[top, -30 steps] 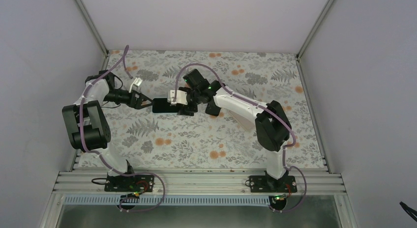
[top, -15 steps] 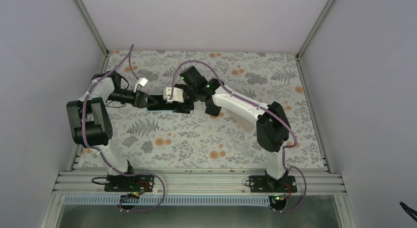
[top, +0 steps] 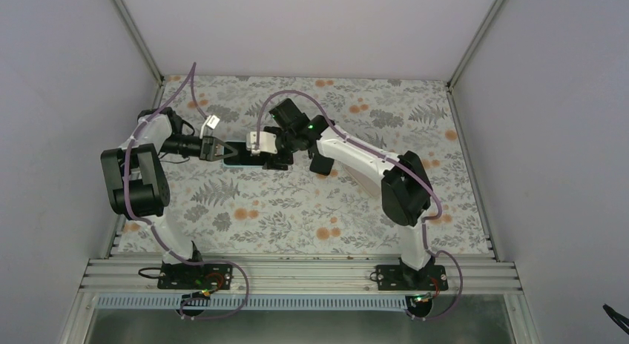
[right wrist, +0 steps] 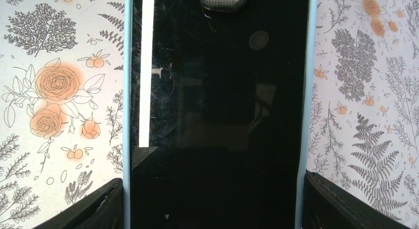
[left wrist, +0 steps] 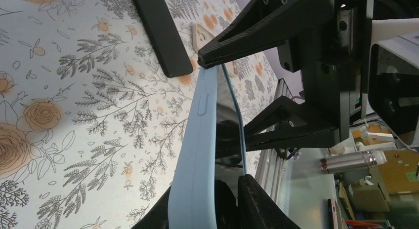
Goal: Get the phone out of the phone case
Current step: Pick up the phone at the center of the board.
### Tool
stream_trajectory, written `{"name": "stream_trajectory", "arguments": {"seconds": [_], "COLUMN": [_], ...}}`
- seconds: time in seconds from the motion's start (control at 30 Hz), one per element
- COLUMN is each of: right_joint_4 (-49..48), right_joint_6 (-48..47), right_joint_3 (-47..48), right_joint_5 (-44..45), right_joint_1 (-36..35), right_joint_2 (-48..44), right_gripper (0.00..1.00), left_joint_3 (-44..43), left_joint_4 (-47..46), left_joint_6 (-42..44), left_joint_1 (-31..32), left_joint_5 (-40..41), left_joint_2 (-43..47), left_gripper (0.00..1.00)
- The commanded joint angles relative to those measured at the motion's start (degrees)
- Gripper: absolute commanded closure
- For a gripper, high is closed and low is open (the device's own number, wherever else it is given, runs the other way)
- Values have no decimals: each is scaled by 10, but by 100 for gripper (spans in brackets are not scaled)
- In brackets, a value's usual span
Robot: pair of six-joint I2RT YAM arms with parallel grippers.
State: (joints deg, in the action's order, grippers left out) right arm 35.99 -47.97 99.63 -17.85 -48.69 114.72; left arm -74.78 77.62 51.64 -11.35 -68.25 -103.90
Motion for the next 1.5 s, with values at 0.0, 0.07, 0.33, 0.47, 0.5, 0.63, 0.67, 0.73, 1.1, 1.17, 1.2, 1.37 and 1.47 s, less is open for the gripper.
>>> {"name": "stream_trajectory", "arguments": {"seconds": [0.0, 0.07, 0.33, 0.47, 0.5, 0.63, 0.67, 0.73, 1.1, 1.17, 1.2, 1.37, 1.47], "right_joint_4": [-42, -33, 27, 78, 86, 116, 120, 131, 347, 349, 344, 297, 280], "right_joint_6": [14, 11, 3, 2, 2, 2, 1, -2, -117, -125, -126, -106, -89], "right_joint_3": [38, 42, 53, 58, 58, 55, 51, 44, 101, 85, 73, 12, 8], "right_joint_5": [-21, -21, -59, -99, -110, -133, -141, -168, -331, -347, -356, -352, -346], "right_joint_1": [-7, -6, -5, 6, 10, 34, 43, 67, 163, 168, 172, 174, 174], "right_joint_2": [9, 13, 12, 0, -6, -32, -41, -57, -29, -33, -39, -66, -62], "right_gripper": [36, 35, 5, 0, 0, 0, 0, 0, 0, 0, 0, 0, 0], "left_joint_3": [-9, -10, -13, -20, -23, -29, -29, -29, -85, -102, -105, -110, -110], "left_joint_4": [2, 2, 2, 2, 2, 2, 2, 2, 1, 1, 1, 1, 1], "left_joint_6": [60, 64, 84, 89, 91, 93, 95, 99, 81, 77, 76, 76, 75], "left_joint_1": [19, 20, 30, 34, 35, 48, 53, 67, 153, 155, 154, 157, 162], "left_joint_5": [-6, -10, -5, 4, 7, 26, 34, 51, 139, 141, 142, 132, 123], "left_joint_2": [-1, 0, 13, 31, 36, 61, 69, 92, 174, 174, 173, 170, 170], "left_gripper": [88, 92, 98, 98, 98, 98, 98, 98, 98, 98, 98, 98, 98]}}
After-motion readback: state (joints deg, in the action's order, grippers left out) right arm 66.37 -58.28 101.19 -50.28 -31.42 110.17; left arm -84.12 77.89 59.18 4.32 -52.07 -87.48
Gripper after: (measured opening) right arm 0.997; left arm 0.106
